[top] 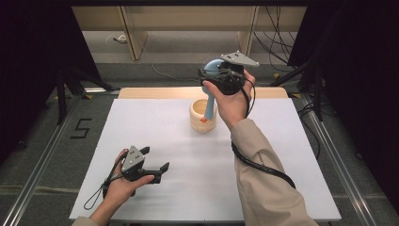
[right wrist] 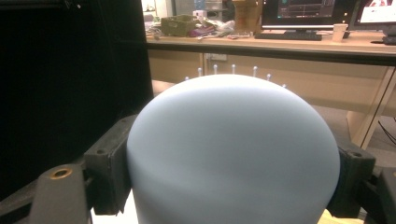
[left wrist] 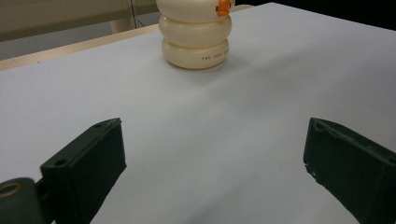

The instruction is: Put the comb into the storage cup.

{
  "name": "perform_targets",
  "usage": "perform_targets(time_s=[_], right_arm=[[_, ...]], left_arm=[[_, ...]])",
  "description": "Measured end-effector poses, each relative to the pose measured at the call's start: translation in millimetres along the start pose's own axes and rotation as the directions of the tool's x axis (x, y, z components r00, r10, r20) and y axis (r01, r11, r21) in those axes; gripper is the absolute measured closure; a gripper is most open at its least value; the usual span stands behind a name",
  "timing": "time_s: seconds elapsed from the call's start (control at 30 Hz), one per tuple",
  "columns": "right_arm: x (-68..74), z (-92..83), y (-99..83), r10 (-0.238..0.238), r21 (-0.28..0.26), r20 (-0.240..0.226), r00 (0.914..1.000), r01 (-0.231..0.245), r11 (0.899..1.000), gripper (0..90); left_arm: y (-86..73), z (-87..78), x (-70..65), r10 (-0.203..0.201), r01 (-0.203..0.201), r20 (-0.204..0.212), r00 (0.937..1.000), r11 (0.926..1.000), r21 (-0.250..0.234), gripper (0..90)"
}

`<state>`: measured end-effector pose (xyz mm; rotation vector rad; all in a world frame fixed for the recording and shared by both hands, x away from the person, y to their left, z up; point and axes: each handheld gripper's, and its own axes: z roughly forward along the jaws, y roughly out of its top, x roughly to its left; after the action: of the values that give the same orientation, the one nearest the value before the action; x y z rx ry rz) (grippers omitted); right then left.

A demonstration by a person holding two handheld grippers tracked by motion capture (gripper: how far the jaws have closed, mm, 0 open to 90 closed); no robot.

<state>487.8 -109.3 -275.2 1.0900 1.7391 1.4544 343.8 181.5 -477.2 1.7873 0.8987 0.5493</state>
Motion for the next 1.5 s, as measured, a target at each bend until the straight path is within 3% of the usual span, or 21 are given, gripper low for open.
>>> perform_targets(time_s=[1.5], right_arm=[[-3.4,10.7,4.7,0.014,-0.019,0.009,0.9999,-0.014,1.000,21.1]], left_arm=[[0.1,-0.5,0.8,-0.004,0.004,-0.006,1.0000,1.0000,-0.004,5.1]])
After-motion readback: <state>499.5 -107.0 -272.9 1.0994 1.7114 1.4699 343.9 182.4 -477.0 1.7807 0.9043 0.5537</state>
